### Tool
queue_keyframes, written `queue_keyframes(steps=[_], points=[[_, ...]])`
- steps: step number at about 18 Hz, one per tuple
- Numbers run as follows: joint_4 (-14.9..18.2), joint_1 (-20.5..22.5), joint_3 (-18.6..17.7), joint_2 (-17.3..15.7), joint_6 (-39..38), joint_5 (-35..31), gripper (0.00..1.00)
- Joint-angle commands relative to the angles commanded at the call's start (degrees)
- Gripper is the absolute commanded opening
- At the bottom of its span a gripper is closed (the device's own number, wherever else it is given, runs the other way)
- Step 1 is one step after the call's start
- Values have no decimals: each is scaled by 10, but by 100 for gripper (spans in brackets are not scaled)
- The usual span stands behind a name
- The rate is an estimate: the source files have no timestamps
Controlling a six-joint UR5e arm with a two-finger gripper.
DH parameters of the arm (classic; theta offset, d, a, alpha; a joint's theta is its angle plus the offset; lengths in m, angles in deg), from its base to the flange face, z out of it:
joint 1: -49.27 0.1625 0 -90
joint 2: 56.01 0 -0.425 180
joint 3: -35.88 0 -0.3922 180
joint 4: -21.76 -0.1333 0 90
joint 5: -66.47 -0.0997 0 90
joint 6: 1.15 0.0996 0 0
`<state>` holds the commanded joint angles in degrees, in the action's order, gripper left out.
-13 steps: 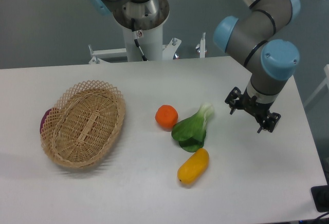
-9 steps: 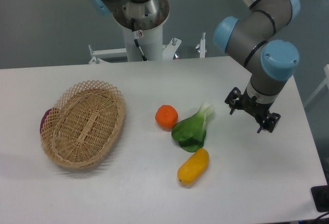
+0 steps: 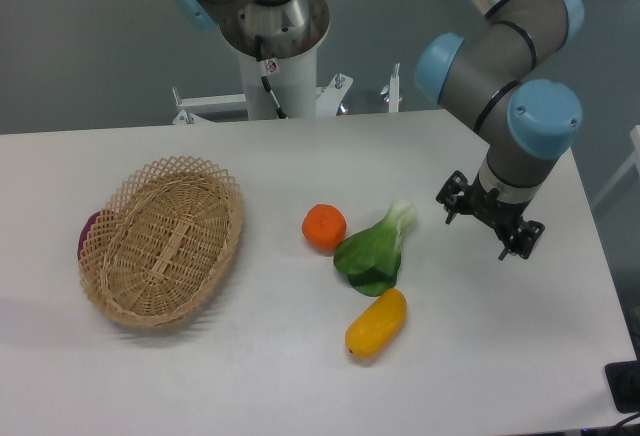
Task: Pick up the mango from the table
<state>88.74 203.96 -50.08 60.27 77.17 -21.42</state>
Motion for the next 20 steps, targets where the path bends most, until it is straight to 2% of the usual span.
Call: queue_keyframes(steps=[13, 20], points=[[-2, -10, -6, 3, -22, 2, 100], [-11, -49, 13, 35, -111, 4, 100]])
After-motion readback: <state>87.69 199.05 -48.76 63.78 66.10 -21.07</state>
